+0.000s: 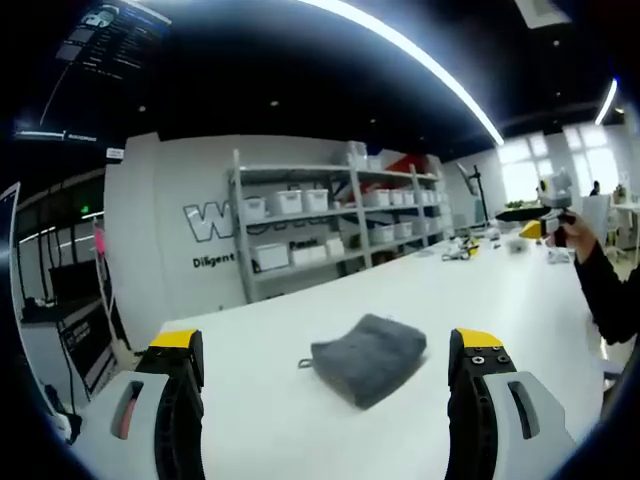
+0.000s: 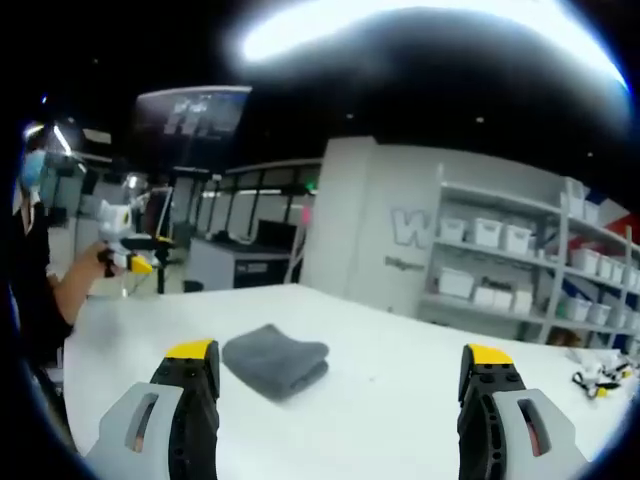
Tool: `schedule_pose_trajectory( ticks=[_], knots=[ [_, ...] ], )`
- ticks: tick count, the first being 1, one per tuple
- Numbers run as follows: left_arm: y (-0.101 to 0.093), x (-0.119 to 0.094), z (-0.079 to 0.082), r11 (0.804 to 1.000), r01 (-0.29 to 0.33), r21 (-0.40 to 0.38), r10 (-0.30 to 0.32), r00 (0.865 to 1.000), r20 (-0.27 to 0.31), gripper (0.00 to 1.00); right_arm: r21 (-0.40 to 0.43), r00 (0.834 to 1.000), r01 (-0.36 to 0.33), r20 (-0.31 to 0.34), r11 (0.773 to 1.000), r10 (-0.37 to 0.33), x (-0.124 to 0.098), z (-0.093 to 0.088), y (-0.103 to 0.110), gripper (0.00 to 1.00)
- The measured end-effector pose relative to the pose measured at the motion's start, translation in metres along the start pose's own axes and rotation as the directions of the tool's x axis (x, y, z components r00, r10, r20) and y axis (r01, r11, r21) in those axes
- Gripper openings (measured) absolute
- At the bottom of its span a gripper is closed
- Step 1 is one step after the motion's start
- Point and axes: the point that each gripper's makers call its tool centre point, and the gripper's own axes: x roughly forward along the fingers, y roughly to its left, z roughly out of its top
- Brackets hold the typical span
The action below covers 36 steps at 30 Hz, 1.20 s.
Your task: Open the folded towel by lifting each exposed corner and separating the folded layers until the towel lies flat within the target outline without major curled edges
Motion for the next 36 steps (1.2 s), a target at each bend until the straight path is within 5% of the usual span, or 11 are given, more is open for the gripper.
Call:
schedule_pose_trajectory(
  ticks=[24,36],
  knots=[
    [0.004,0.043,-0.009,0.999,0.052,0.018,-0.051,0.998,-0.041,1.00,0.000,1.000,-0.004,0.014,1.000,0.004,0.030,-0.001,-0.020,1.00],
    [0.018,0.068,0.025,0.998,0.058,0.036,-0.058,0.998,0.010,1.00,-0.018,0.998,-0.015,0.064,1.000,0.016,0.050,0.020,-0.031,1.00]
  ],
)
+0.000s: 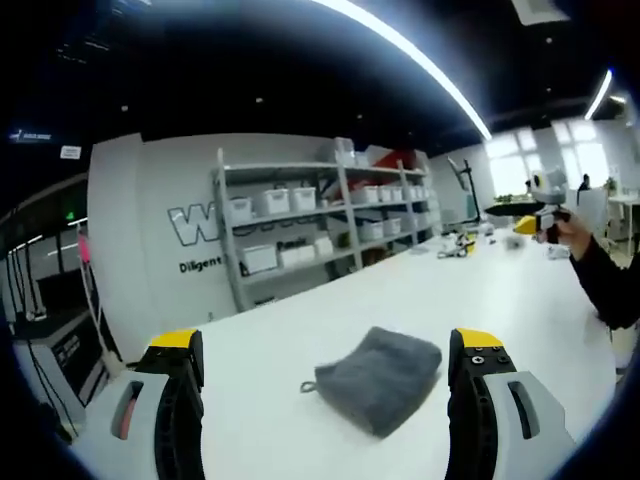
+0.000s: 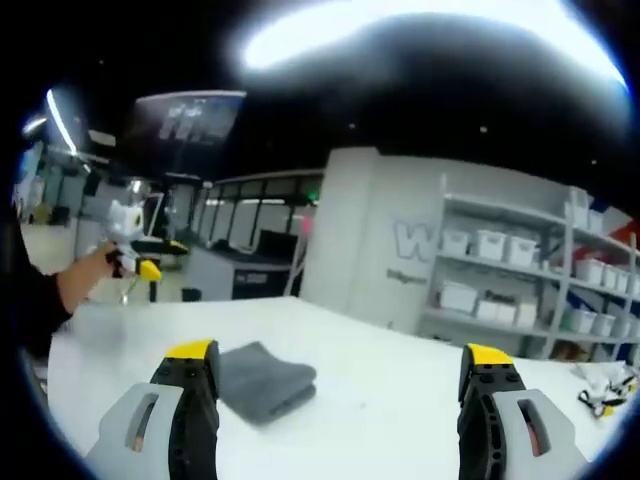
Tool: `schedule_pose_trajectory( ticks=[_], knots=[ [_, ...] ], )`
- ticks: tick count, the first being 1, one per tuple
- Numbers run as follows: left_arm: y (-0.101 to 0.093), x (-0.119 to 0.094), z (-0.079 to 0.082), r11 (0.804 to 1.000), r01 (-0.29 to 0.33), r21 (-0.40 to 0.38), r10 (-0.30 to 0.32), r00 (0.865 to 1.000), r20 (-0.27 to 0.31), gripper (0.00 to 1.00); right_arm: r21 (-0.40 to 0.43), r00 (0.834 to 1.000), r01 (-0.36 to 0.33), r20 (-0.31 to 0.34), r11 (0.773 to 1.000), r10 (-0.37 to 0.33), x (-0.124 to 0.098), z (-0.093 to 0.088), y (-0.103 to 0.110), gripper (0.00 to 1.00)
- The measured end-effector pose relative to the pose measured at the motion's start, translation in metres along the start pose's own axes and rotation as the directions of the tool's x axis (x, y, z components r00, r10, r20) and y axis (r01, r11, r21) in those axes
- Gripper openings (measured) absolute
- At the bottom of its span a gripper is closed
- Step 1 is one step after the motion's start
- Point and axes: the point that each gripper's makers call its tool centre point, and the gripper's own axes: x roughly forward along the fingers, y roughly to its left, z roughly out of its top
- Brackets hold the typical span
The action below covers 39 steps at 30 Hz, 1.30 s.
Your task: Open the folded towel by lifting each exposed corner and separating the folded layers until the towel lies flat within the target outline without major curled edges
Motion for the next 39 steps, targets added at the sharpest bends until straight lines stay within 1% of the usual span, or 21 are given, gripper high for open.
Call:
schedule_pose_trajectory(
  ticks=[1,2,4,6,9,12,14,15,16,17,19,20,22,25,28,30,31,32,33,35,39],
  knots=[
    [0.000,0.001,0.004,1.000,0.002,-0.001,-0.002,1.000,0.029,1.00,0.010,0.999,0.008,0.040,1.000,-0.008,0.002,0.003,-0.001,1.00],
    [0.000,0.000,0.003,1.000,0.006,-0.005,-0.005,0.999,0.051,1.00,0.017,0.999,0.004,0.053,1.000,-0.005,0.004,0.001,0.000,1.00],
    [0.001,0.001,-0.006,1.000,0.012,-0.012,-0.011,0.998,0.057,1.00,0.015,0.999,-0.012,0.047,1.000,0.011,0.009,-0.009,0.003,1.00],
    [0.002,0.004,-0.017,1.000,0.018,-0.016,-0.017,0.999,0.051,1.00,0.000,0.999,-0.013,0.047,1.000,0.013,0.013,-0.014,0.003,1.00],
    [0.007,0.007,-0.031,1.000,0.016,-0.022,-0.016,1.000,0.027,1.00,0.010,0.995,-0.021,0.097,1.000,0.020,0.018,-0.006,0.003,1.00],
    [0.007,0.012,-0.037,0.999,0.030,-0.036,-0.029,0.999,0.033,1.00,0.008,0.993,-0.027,0.119,1.000,0.026,0.023,-0.003,0.005,1.00],
    [0.005,0.016,-0.039,0.999,0.045,-0.030,-0.045,0.999,0.020,1.00,-0.012,0.993,-0.028,0.112,1.000,0.029,0.029,-0.002,0.006,1.00],
    [0.005,0.018,-0.039,0.998,0.053,-0.021,-0.053,0.999,0.009,1.00,-0.026,0.995,-0.028,0.095,0.999,0.031,0.033,-0.004,0.005,1.00],
    [0.007,0.020,-0.037,0.999,0.050,-0.017,-0.050,0.999,0.001,1.00,-0.033,0.995,-0.031,0.091,0.999,0.034,0.036,-0.003,0.005,1.00],
    [0.009,0.022,-0.034,0.999,0.046,-0.010,-0.046,0.999,0.002,1.00,-0.034,0.995,-0.033,0.090,0.999,0.036,0.038,-0.002,0.005,1.00],
    [0.013,0.024,-0.024,0.999,0.036,-0.019,-0.036,0.999,0.025,1.00,-0.025,0.998,-0.049,0.042,0.998,0.051,0.043,-0.007,0.005,1.00],
    [0.014,0.025,-0.021,0.999,0.033,-0.027,-0.032,0.999,0.032,1.00,-0.021,0.998,-0.053,0.036,0.998,0.054,0.044,-0.007,0.005,1.00],
    [0.014,0.028,-0.022,0.999,0.036,-0.024,-0.035,0.999,0.033,1.00,-0.003,0.996,-0.060,0.072,0.998,0.060,0.049,0.001,0.005,1.00],
    [0.016,0.033,-0.027,0.998,0.049,-0.027,-0.048,0.998,0.029,1.00,-0.011,0.996,-0.051,0.075,0.999,0.051,0.055,0.006,0.002,1.00],
    [0.017,0.038,-0.036,0.998,0.058,-0.031,-0.057,0.998,0.019,1.00,0.000,0.992,-0.050,0.120,0.999,0.050,0.062,0.011,-0.003,1.00],
    [0.017,0.039,-0.040,0.998,0.061,-0.030,-0.061,0.998,0.011,1.00,-0.003,0.991,-0.052,0.122,0.999,0.052,0.069,0.009,-0.003,1.00],
    [0.017,0.040,-0.043,0.997,0.065,-0.039,-0.064,0.998,0.021,1.00,-0.008,0.991,-0.049,0.127,0.999,0.050,0.070,0.008,-0.003,1.00],
    [0.017,0.041,-0.045,0.997,0.068,-0.046,-0.067,0.997,0.031,1.00,-0.015,0.984,-0.039,0.172,0.999,0.041,0.071,0.010,-0.005,1.00],
    [0.017,0.043,-0.050,0.997,0.066,-0.048,-0.064,0.997,0.040,1.00,-0.021,0.983,-0.046,0.177,0.999,0.049,0.072,0.007,-0.003,1.00],
    [0.019,0.046,-0.054,0.997,0.058,-0.047,-0.056,0.998,0.039,1.00,-0.041,0.986,-0.060,0.152,0.997,0.066,0.075,-0.002,-0.001,1.00],
    [0.019,0.046,-0.057,0.997,0.063,-0.051,-0.062,0.998,0.023,1.00,-0.063,0.988,-0.057,0.137,0.996,0.065,0.071,-0.005,-0.006,1.00]
  ],
)
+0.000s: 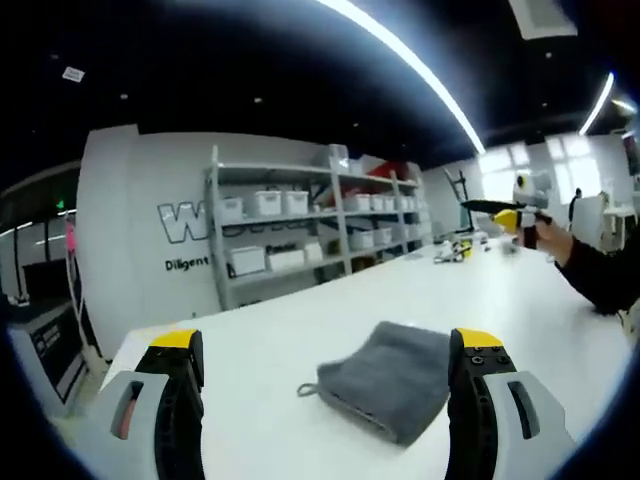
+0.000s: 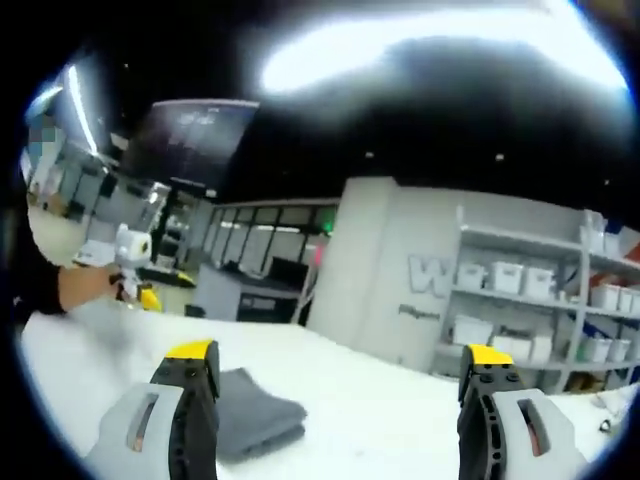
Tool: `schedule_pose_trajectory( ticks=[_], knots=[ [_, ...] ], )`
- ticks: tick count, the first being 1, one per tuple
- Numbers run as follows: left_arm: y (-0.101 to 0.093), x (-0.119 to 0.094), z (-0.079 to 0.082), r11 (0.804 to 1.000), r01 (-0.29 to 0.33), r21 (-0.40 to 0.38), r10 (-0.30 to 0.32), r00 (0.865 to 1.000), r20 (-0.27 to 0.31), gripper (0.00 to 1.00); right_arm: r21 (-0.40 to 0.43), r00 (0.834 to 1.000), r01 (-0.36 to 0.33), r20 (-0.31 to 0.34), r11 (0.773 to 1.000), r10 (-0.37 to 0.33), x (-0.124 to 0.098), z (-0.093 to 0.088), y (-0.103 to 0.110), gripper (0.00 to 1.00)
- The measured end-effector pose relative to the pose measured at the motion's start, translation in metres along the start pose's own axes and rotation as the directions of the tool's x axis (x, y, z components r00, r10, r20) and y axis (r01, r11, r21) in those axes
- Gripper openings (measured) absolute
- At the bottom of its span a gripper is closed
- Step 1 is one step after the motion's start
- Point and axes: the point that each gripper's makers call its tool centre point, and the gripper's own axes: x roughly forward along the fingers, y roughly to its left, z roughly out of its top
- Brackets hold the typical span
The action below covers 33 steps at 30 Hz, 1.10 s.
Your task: Open the folded towel by lifting each exposed corner and separating the folded layers until the towel lies flat within the target outline without major curled edges
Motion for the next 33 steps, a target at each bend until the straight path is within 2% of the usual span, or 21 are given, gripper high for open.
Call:
schedule_pose_trajectory(
  ticks=[6,8,14,16,20,25,28,33],
  knots=[
    [-0.002,0.006,-0.006,1.000,-0.004,0.003,0.004,1.000,-0.004,1.00,0.051,1.000,0.002,0.031,0.999,-0.004,0.000,0.001,-0.008,1.00],
    [0.000,0.010,-0.010,0.999,-0.026,0.021,0.026,1.000,-0.004,1.00,0.053,0.999,0.002,0.033,0.999,-0.004,0.002,-0.002,-0.007,1.00],
    [-0.009,0.016,-0.023,1.000,-0.004,0.012,0.004,1.000,-0.026,1.00,0.066,1.000,-0.009,0.019,0.998,0.008,0.010,-0.016,-0.002,1.00],
    [-0.011,0.018,-0.025,1.000,0.003,0.009,-0.003,1.000,-0.028,1.00,0.075,1.000,-0.015,0.003,0.997,0.015,0.015,-0.026,0.000,1.00],
    [-0.018,0.023,-0.035,1.000,0.021,0.016,-0.020,0.999,-0.046,1.00,0.080,0.999,-0.034,-0.018,0.996,0.036,0.022,-0.039,0.008,1.00],
    [-0.025,0.030,-0.050,0.998,0.055,-0.019,-0.056,0.996,-0.072,1.00,0.072,0.998,-0.062,-0.007,0.995,0.063,0.028,-0.044,0.022,1.00],
    [-0.027,0.033,-0.062,0.998,0.063,-0.021,-0.065,0.992,-0.108,1.00,0.069,0.996,-0.080,-0.022,0.994,0.082,0.032,-0.051,0.030,1.00],
    [-0.032,0.035,-0.070,0.994,0.092,-0.059,-0.098,0.988,-0.119,1.00,0.090,0.993,-0.111,-0.035,0.990,0.115,0.037,-0.066,0.041,1.00]
  ],
)
